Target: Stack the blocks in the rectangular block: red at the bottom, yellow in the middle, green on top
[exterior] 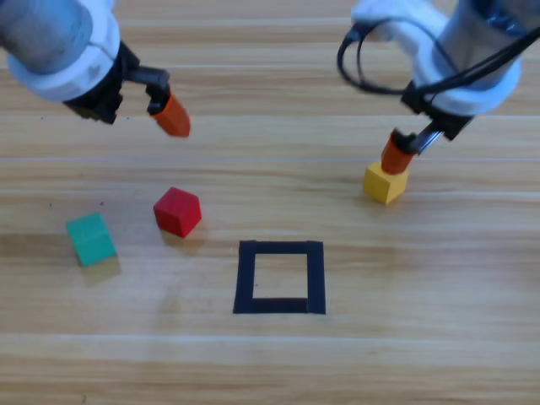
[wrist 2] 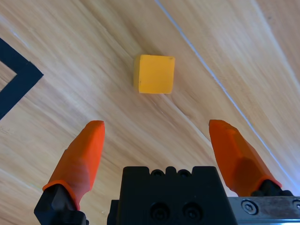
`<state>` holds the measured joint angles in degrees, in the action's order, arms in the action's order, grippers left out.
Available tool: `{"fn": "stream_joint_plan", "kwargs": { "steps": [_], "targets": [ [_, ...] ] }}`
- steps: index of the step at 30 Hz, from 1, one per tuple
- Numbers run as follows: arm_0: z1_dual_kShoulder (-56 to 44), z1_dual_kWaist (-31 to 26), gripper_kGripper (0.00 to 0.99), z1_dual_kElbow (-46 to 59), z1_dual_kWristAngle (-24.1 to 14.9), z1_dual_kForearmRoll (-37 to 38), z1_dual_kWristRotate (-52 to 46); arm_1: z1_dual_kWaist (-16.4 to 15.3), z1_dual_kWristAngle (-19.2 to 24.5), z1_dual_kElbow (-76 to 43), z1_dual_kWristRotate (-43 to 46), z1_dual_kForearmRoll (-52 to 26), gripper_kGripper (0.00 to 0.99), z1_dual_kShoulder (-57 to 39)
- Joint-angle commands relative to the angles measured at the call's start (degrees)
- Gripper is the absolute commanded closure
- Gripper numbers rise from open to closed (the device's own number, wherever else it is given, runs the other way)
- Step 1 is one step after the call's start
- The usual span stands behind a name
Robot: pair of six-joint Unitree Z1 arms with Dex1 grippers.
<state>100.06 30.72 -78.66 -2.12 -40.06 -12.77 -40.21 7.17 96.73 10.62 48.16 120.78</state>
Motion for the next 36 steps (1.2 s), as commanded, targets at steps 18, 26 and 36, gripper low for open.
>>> {"fn": "stream_joint_plan", "kwargs": {
  "steps": [18,26,36],
  "targets": [
    [18.1,-0.8,0.000,-10.9,-0.1,-11.0,2.4,2.2,0.7,11.6,2.4,4.0,0.068,18.7],
    [21.8,0.5,0.000,-10.4,-0.3,-10.8,1.4,4.1,-0.6,17.4,2.4,8.2,0.182,23.3],
    [24.7,1.7,0.004,-8.6,-0.3,-7.6,0.6,5.0,-3.5,17.4,1.7,11.6,0.978,23.2]
  ]
}}
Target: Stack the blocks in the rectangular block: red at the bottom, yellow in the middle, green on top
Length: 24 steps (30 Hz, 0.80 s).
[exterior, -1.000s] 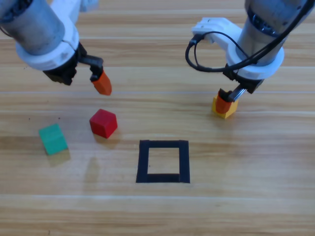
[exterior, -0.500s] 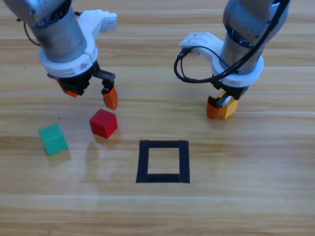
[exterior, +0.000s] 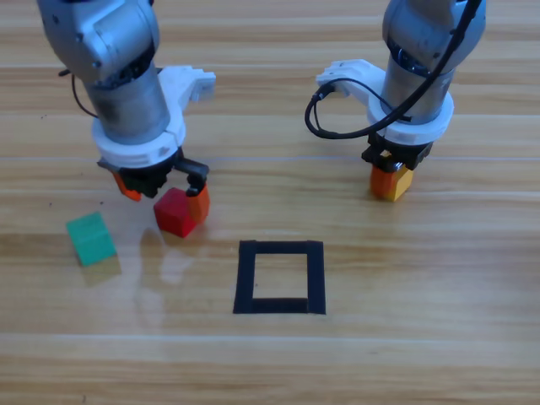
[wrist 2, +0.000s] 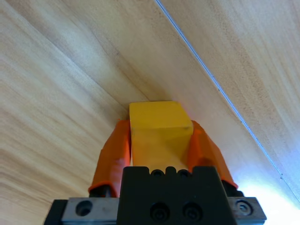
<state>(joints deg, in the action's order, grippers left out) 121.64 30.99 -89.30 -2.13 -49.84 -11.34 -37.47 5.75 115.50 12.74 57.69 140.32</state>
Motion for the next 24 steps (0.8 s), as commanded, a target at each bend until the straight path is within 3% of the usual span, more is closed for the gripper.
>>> {"fn": "stream_joint_plan", "kwargs": {
  "steps": [1,10,16,20,23,24],
  "targets": [
    [3.2,1.4,0.016,2.5,-0.2,2.9,-0.8,2.2,-2.1,-1.9,-1.0,2.3,0.979,3.0],
    [5.4,1.4,0.039,4.9,-1.1,7.0,-1.0,2.2,-2.9,-14.2,-4.8,2.2,0.979,-12.9],
    [6.1,1.4,0.154,5.7,-1.3,9.0,-0.8,2.8,-4.9,-23.4,-6.9,1.0,0.979,-27.6],
    [6.8,1.4,0.358,6.2,-1.3,9.8,-0.7,2.3,-10.1,-28.9,-9.7,-1.4,0.979,-31.8],
    [7.1,1.4,0.611,6.2,-1.6,9.8,-0.8,0.1,-10.8,-33.1,-13.0,-4.3,0.978,-31.3],
    [7.0,1.4,0.692,6.2,-1.8,9.8,-0.8,-0.1,-13.0,-33.3,-13.9,-4.2,0.978,-30.4]
  ]
}}
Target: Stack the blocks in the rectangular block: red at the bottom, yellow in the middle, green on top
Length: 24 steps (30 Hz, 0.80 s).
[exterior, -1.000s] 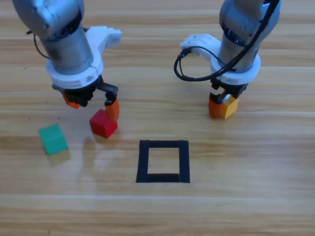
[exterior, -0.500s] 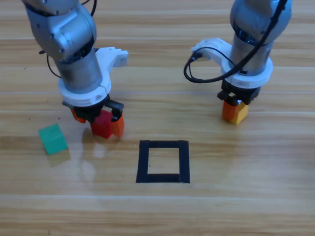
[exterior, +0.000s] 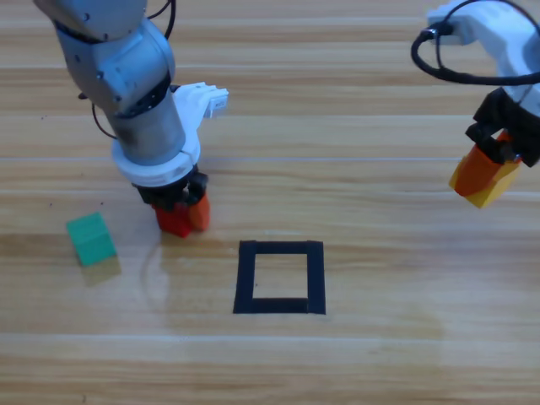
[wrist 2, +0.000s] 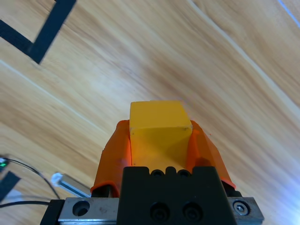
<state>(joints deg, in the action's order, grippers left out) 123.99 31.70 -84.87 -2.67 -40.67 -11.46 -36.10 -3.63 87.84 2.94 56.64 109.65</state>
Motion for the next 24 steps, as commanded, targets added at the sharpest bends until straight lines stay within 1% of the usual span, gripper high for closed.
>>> {"fn": "stream_joint_plan", "kwargs": {
  "steps": [1,3,6,8,10,11,13,16,17,19,21,23,24],
  "targets": [
    [4.4,0.6,0.754,1.9,-1.3,0.6,-0.7,-1.4,-4.4,-5.8,-6.3,-3.0,0.978,1.4],
    [3.7,0.6,0.881,2.1,-1.4,0.6,-0.8,-1.4,-3.6,-6.5,-11.1,-3.0,0.978,1.4],
    [2.2,0.7,0.921,2.1,-1.5,0.5,-3.0,-1.9,-3.8,-8.3,-17.4,-3.5,0.978,-0.4],
    [1.1,0.7,0.952,2.2,-1.4,0.1,-6.1,-3.9,-2.2,-8.4,-21.7,-3.5,0.978,-1.0],
    [0.4,1.0,0.972,1.9,-0.3,-0.2,-9.0,-5.4,-1.4,-8.7,-25.4,-3.5,0.978,-2.0],
    [0.2,1.6,0.976,1.5,0.0,-0.6,-10.7,-6.6,-0.2,-8.6,-28.2,-3.5,0.978,-2.3],
    [0.2,2.7,0.982,-0.1,1.2,-2.7,-14.3,-7.8,0.7,-8.5,-31.7,-3.5,0.978,-2.8],
    [0.5,4.5,0.990,-2.4,2.1,-5.2,-18.4,-8.3,1.8,-8.5,-35.8,-3.5,0.978,-3.5],
    [1.9,5.6,0.990,-5.5,2.8,-8.3,-20.7,-8.3,2.0,-8.4,-36.4,-3.5,0.978,-3.6],
    [4.0,7.1,0.990,-9.5,2.8,-12.1,-22.7,-8.3,2.0,-8.4,-36.7,-3.5,0.978,-3.7],
    [8.0,9.3,0.990,-16.7,2.3,-18.2,-25.5,-8.3,2.0,-8.4,-36.8,-3.5,0.978,-3.9],
    [10.7,11.0,0.990,-21.3,1.8,-21.9,-27.7,-8.3,1.8,-8.4,-36.8,-3.5,0.978,-4.1],
    [11.0,11.8,0.990,-22.0,1.8,-22.2,-28.7,-8.3,2.0,-8.4,-36.8,-3.5,0.978,-4.2]
  ]
}}
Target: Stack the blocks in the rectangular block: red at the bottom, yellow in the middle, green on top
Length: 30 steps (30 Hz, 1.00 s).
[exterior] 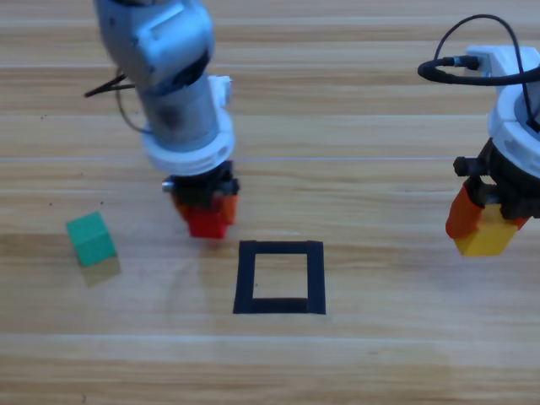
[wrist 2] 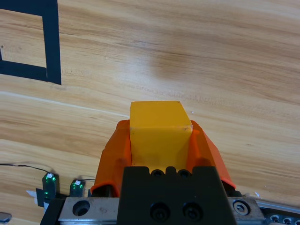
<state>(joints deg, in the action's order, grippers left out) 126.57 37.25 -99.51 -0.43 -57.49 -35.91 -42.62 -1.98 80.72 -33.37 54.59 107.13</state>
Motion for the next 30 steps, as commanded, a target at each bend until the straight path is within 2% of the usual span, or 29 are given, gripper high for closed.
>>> {"fn": "stream_joint_plan", "kwargs": {
  "steps": [1,11,30],
  "targets": [
    [8.3,6.9,0.990,-7.7,-0.5,-5.3,-5.0,-1.8,0.3,-1.3,-0.5,-1.4,0.978,-1.7],
    [6.9,12.7,0.990,-8.8,-0.9,-5.5,-13.0,-1.8,0.3,-1.4,-0.9,-1.9,0.978,-1.2],
    [6.0,13.4,0.990,-8.4,-2.6,-3.5,-18.9,-1.8,-0.2,-1.6,-0.2,-3.2,0.976,0.2]
  ]
}}
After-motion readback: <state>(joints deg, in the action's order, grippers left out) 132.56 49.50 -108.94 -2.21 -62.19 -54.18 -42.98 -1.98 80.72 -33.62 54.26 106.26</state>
